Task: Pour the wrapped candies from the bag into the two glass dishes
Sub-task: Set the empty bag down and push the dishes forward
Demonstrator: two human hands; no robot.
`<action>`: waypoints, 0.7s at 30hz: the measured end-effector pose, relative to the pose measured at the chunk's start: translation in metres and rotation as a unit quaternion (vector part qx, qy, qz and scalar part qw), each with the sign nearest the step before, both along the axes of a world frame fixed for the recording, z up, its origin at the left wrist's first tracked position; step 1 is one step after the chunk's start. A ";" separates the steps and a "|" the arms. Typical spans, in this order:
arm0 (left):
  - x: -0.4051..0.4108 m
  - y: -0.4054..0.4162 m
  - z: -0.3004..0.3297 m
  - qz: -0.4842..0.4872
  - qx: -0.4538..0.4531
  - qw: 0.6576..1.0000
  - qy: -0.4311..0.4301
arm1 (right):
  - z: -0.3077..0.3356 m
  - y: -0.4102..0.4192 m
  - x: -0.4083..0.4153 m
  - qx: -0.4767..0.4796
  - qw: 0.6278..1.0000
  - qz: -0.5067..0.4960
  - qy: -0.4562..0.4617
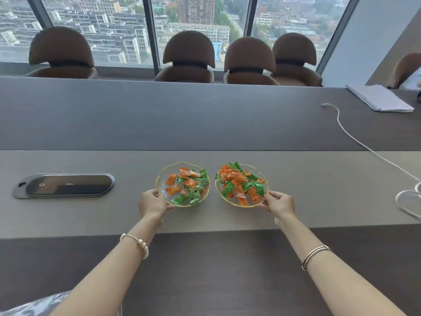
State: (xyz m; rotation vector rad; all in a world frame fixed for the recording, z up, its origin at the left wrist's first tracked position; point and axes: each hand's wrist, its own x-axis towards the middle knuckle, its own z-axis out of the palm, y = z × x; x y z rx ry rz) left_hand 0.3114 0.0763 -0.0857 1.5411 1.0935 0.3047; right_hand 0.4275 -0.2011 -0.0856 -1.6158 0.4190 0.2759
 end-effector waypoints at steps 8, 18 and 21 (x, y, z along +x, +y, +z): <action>0.007 0.005 -0.020 0.029 -0.024 0.999 0.004 | -0.015 0.008 0.010 0.001 1.000 -0.008 0.010; 0.010 0.010 -0.024 0.024 -0.065 0.998 -0.006 | -0.019 0.010 0.013 0.029 0.999 -0.023 0.034; 0.008 0.009 -0.022 0.016 -0.050 0.999 -0.003 | -0.019 0.011 0.011 0.043 0.998 -0.028 0.035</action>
